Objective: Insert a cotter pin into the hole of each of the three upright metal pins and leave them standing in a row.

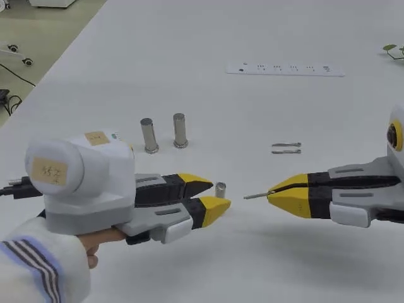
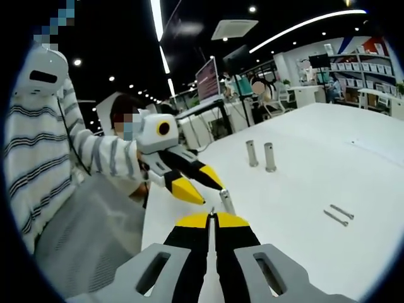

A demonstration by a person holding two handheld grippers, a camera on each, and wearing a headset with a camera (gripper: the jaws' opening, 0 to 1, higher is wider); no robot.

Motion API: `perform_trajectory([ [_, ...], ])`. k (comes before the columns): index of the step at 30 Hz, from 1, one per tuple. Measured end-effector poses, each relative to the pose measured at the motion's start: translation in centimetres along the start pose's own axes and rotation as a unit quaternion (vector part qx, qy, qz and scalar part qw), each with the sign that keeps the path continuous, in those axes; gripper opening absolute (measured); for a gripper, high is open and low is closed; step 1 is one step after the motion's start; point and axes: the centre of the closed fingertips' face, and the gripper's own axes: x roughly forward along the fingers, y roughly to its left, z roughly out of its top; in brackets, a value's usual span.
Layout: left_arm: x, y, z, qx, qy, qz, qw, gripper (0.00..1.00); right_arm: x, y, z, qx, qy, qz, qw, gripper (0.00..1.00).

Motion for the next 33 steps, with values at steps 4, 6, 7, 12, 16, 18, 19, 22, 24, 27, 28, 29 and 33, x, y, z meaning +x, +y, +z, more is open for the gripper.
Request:
perform_trajectory([
  [4,0.7,0.6,-0.7,0.001,0.007,0.013,0.9999,0.22,0.2,-0.4,-0.1,0.006,-0.015,-0.009,0.9998,0.04],
  [6,1.0,0.8,-1.0,-0.001,0.009,0.017,0.9998,0.22,0.4,-0.6,-0.1,0.008,-0.020,-0.013,0.9997,0.04],
  [7,1.1,0.9,-1.1,0.000,0.010,0.019,0.9998,0.22,0.4,-0.7,-0.1,0.008,-0.021,-0.014,0.9996,0.04],
  [12,1.8,1.3,-2.0,0.025,0.029,0.031,0.9988,0.21,0.6,-1.1,0.1,0.018,-0.037,-0.020,0.9990,0.04],
  [16,2.2,1.1,-2.2,0.038,0.036,0.035,0.9980,0.20,0.7,-1.3,0.1,0.020,-0.046,-0.023,0.9985,0.04],
  [18,2.4,1.1,-2.3,0.041,0.038,0.037,0.9978,0.19,0.8,-1.4,0.1,0.021,-0.047,-0.023,0.9984,0.04],
  [19,2.4,1.2,-2.3,0.042,0.037,0.039,0.9977,0.18,0.9,-1.4,0.1,0.021,-0.048,-0.022,0.9984,0.04],
  [22,2.5,1.5,-2.3,0.044,0.038,0.047,0.9972,0.19,1.1,-1.4,0.1,0.022,-0.052,-0.021,0.9982,0.04],
  [24,2.6,1.5,-2.4,0.048,0.040,0.047,0.9970,0.19,1.3,-1.4,0.2,0.022,-0.055,-0.020,0.9981,0.04],
  [27,2.6,1.6,-2.4,0.051,0.040,0.049,0.9967,0.15,1.5,-1.4,0.3,0.023,-0.059,-0.019,0.9978,0.04],
  [28,2.6,1.6,-2.4,0.051,0.040,0.049,0.9967,0.13,1.6,-1.4,0.4,0.022,-0.060,-0.018,0.9978,0.04],
  [29,2.6,1.6,-2.4,0.052,0.040,0.049,0.9967,0.10,1.7,-1.4,0.4,0.022,-0.061,-0.018,0.9977,0.04],
  [33,2.6,1.6,-2.5,0.052,0.042,0.046,0.9967,0.08,2.0,-1.2,0.2,0.020,-0.059,-0.014,0.9980,0.04],
])
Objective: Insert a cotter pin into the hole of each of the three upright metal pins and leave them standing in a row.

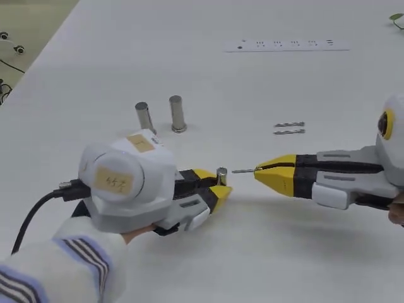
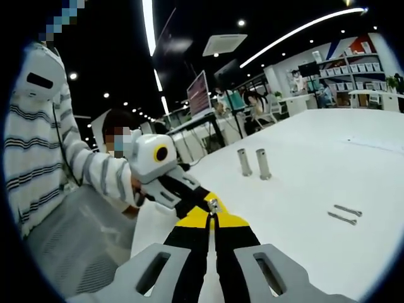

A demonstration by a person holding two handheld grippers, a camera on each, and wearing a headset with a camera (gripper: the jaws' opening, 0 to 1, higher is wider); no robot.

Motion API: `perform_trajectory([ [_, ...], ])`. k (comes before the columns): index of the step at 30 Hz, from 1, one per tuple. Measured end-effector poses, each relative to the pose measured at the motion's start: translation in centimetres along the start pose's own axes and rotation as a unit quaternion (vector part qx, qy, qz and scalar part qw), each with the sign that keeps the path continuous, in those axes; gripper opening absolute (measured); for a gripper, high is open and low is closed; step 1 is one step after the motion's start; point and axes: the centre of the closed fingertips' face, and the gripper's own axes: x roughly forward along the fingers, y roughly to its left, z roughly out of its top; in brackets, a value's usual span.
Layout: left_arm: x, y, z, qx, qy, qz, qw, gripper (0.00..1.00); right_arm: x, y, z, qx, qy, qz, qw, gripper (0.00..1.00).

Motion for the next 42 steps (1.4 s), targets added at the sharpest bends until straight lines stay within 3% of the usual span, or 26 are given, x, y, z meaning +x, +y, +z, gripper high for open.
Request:
perform_trajectory([
  [27,0.1,0.0,-0.6,0.012,0.017,-0.001,0.9998,0.08,0.9,-0.1,-0.5,-0.007,-0.002,0.010,0.9999,0.04],
  [31,0.1,0.1,-0.6,0.013,0.018,0.005,0.9997,0.07,1.3,-0.2,-1.2,-0.014,0.016,0.011,0.9997,0.04],
  [42,0.1,0.0,-0.7,0.025,0.023,0.012,0.9994,0.07,1.7,-0.3,-1.5,-0.033,0.027,0.007,0.9991,0.04],
])
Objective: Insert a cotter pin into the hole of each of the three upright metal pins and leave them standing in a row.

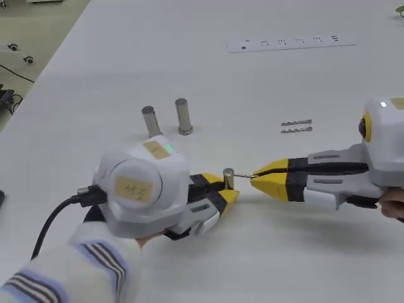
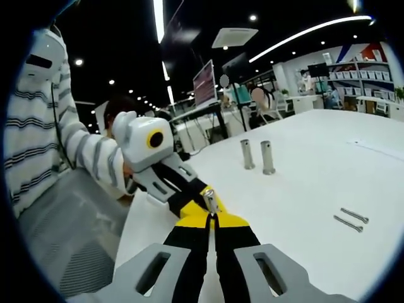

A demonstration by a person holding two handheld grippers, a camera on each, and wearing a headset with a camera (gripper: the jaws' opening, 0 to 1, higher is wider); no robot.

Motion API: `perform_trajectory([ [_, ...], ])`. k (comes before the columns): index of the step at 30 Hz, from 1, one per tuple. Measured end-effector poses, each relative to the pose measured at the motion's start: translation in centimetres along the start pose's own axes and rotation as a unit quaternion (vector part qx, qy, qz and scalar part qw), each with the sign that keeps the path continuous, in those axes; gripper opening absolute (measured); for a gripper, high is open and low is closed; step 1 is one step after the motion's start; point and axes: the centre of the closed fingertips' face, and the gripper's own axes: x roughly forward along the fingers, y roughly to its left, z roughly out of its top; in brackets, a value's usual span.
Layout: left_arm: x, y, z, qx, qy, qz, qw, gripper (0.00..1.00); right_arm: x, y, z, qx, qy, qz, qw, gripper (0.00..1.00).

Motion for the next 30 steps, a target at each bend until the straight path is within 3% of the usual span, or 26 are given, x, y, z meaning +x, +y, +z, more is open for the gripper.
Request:
perform_trajectory([
  [18,0.2,-0.1,0.0,-0.010,0.000,0.013,0.9999,0.07,1.6,0.1,0.4,-0.021,0.013,-0.014,0.9996,0.05],
  [22,0.2,-0.2,0.0,-0.011,-0.001,0.013,0.9999,0.07,1.0,-0.2,0.8,-0.027,0.009,-0.027,0.9992,0.16],
  [30,0.2,-0.2,0.0,-0.013,-0.003,0.016,0.9998,0.07,-0.2,0.1,0.6,-0.027,0.020,-0.020,0.9992,0.04],
])
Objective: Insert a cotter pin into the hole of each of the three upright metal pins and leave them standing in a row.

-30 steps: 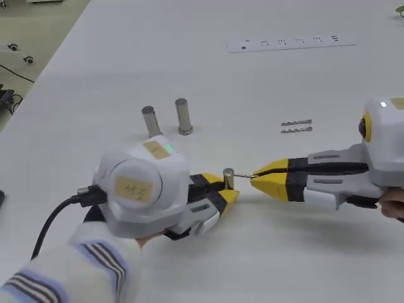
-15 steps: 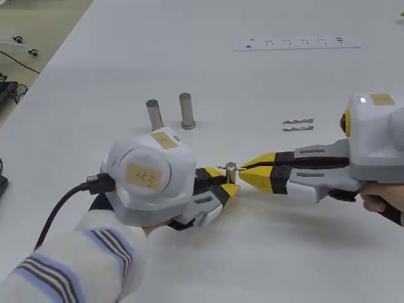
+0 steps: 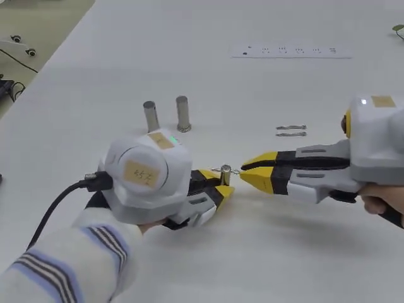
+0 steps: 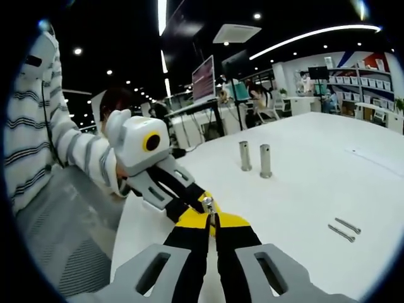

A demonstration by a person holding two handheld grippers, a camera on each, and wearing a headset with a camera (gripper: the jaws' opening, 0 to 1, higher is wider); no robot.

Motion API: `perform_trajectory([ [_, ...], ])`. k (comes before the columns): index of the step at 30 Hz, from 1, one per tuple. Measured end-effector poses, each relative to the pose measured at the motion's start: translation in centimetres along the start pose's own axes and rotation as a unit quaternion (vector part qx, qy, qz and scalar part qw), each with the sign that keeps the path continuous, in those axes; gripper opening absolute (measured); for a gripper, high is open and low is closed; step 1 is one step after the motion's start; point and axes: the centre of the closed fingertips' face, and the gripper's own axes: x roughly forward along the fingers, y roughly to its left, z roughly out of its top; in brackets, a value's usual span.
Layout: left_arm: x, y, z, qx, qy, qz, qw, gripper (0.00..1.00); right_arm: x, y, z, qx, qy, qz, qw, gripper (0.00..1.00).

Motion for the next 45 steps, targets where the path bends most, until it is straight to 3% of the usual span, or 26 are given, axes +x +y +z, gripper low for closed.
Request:
perform_trajectory([
  [14,0.0,0.0,-0.1,-0.004,0.001,0.001,1.0000,0.07,0.8,-0.1,0.0,-0.007,0.012,0.004,0.9999,0.03],
  [24,0.2,0.0,0.0,0.000,-0.004,0.002,1.0000,0.07,0.2,-0.3,-0.5,0.009,0.011,-0.007,0.9999,0.06],
  [32,0.3,0.0,0.0,-0.001,-0.006,-0.001,1.0000,0.07,-1.3,-0.1,0.2,0.007,-0.010,-0.024,0.9996,0.20],
  [37,0.3,0.0,0.0,0.001,-0.005,-0.003,1.0000,0.07,-2.0,0.4,0.1,0.000,-0.008,-0.027,0.9996,0.39],
  [39,0.2,-0.1,0.0,0.002,-0.004,-0.003,1.0000,0.07,-2.2,0.9,0.1,0.015,-0.016,-0.019,0.9996,0.45],
  [42,0.2,-0.1,0.0,-0.002,-0.002,-0.004,1.0000,0.07,-2.4,1.0,-0.1,0.012,-0.011,-0.025,0.9996,0.53],
  [45,0.3,-0.1,0.0,0.010,-0.001,-0.005,0.9999,0.07,-2.7,0.9,-0.4,0.010,-0.002,-0.037,0.9993,0.66],
])
